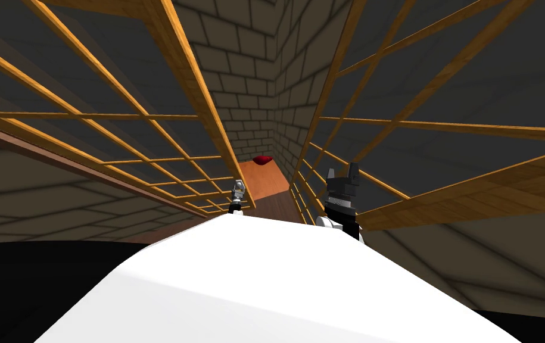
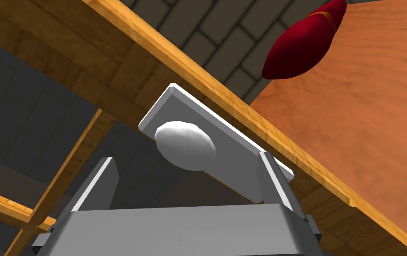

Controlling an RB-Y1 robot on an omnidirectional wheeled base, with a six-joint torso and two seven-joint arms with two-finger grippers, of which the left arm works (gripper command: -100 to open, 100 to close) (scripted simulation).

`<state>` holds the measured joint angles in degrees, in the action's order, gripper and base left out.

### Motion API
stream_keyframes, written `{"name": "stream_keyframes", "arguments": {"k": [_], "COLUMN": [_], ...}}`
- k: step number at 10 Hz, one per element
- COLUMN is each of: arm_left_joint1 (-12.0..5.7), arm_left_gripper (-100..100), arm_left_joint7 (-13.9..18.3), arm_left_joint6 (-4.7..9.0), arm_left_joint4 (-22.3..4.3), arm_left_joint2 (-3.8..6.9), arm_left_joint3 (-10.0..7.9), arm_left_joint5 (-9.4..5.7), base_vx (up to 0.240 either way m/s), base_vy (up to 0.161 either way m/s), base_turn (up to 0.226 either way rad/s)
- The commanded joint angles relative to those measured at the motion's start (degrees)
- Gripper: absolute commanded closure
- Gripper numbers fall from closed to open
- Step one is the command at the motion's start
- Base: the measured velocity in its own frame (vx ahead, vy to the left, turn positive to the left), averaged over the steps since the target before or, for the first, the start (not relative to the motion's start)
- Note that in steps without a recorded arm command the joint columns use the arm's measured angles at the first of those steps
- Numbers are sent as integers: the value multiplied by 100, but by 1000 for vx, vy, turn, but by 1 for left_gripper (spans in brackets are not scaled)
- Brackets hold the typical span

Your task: Pull the door open

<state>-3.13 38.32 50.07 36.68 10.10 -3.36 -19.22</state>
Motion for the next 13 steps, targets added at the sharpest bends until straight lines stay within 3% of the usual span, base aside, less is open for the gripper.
{"name": "stream_keyframes", "arguments": {"k": [1,2,3,5,8,10,13], "arm_left_joint1": [-12,-25,-25,-53,-67,-93,-106], "arm_left_gripper": [-100,-100,-100,-100,-100,-100,-100], "arm_left_joint7": [219,419,457,837,1173,1547,1883], "arm_left_joint6": [-4,-9,-9,-20,-26,-37,-42], "arm_left_joint4": [-2,2,2,11,15,23,27], "arm_left_joint2": [-2,-7,-7,-18,-23,-33,-38], "arm_left_joint3": [27,73,73,166,212,302,345], "arm_left_joint5": [-63,-170,-170,-382,-488,-694,-792], "base_vx": [-68,-54,-42,-68,-56,-69,-52], "base_vy": [12,8,10,20,15,13,19], "base_turn": [-26,-56,-27,-70,-35,-70,-31]}}
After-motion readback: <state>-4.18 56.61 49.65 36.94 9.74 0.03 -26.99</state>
